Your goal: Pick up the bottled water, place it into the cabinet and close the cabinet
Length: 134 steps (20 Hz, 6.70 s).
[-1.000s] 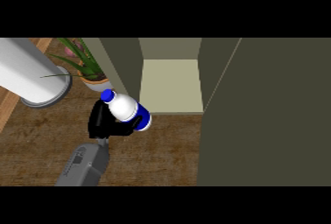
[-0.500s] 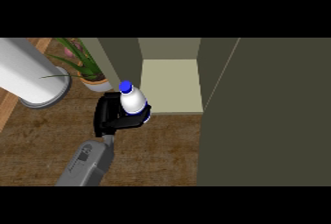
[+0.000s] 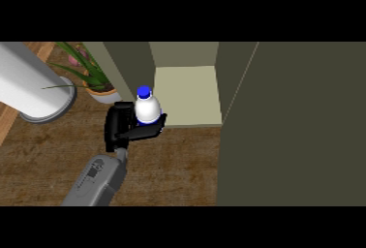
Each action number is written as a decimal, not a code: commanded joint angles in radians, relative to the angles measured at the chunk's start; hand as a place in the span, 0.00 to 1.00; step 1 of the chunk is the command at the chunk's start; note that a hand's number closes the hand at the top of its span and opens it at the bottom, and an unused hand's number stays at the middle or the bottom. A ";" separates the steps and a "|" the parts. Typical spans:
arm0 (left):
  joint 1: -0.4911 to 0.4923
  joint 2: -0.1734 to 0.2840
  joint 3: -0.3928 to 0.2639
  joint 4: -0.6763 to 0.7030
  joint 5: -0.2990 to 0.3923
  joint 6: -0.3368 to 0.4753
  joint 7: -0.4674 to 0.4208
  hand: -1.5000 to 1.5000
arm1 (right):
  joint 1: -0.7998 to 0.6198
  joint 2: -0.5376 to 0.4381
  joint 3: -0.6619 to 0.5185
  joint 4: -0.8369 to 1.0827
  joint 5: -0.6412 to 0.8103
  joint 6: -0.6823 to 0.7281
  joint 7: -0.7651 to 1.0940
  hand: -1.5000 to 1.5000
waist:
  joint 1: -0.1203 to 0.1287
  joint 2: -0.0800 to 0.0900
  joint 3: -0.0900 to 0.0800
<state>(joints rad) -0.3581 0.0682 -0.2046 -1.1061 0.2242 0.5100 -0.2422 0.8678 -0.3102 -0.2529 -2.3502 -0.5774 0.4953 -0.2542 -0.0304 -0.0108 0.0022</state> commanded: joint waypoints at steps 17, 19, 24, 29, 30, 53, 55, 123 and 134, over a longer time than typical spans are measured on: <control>-0.267 0.010 -0.036 0.113 -0.082 0.130 0.090 1.00 | -0.036 -0.042 0.014 -0.027 -0.088 0.009 -0.005 0.00 | -0.087 0.034 -0.004; -0.262 0.015 -0.054 0.118 -0.107 0.155 0.084 0.00 | -0.022 -0.044 0.033 -0.048 -0.084 0.021 -0.001 0.00 | -0.096 0.033 -0.004; -0.244 0.029 -0.073 0.108 -0.127 0.195 0.106 0.00 | -0.036 -0.054 0.042 -0.029 -0.047 0.039 -0.017 0.00 | -0.127 0.035 -0.004; -0.258 0.030 -0.082 0.103 -0.117 0.201 0.150 0.00 | -0.053 -0.069 0.025 -0.015 -0.082 0.035 -0.019 0.00 | -0.116 0.035 -0.004; -0.268 0.051 -0.095 0.088 -0.136 0.200 0.154 0.00 | -0.050 -0.052 0.050 -0.027 -0.054 0.016 -0.010 0.00 | -0.118 0.035 -0.004; -0.300 -0.057 -0.129 -0.039 -0.020 0.098 0.012 0.00 | -0.056 -0.083 -0.006 -0.086 -0.098 -0.066 0.033 0.00 | -0.048 0.018 -0.006; -0.303 -0.066 -0.121 -0.016 0.055 0.044 -0.026 0.00 | -0.047 -0.071 -0.001 -0.138 -0.093 -0.102 0.062 0.00 | -0.023 0.018 -0.006; 0.794 0.657 0.146 -0.814 0.608 -0.609 -0.234 0.00 | -0.347 -0.227 0.553 -0.265 0.220 0.097 0.325 1.00 | 0.081 -0.018 -0.024; 0.858 0.724 0.251 -0.781 0.662 -0.699 -0.241 0.00 | -0.577 -0.116 0.793 -0.180 0.243 -0.109 0.510 1.00 | 0.080 -0.017 -0.025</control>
<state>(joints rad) 0.4878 0.7677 0.0045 -1.9048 0.8658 -0.1607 -0.4803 0.3478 -0.4554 0.4708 -2.3678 -0.4699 0.4758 0.1456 0.0532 -0.0300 -0.0227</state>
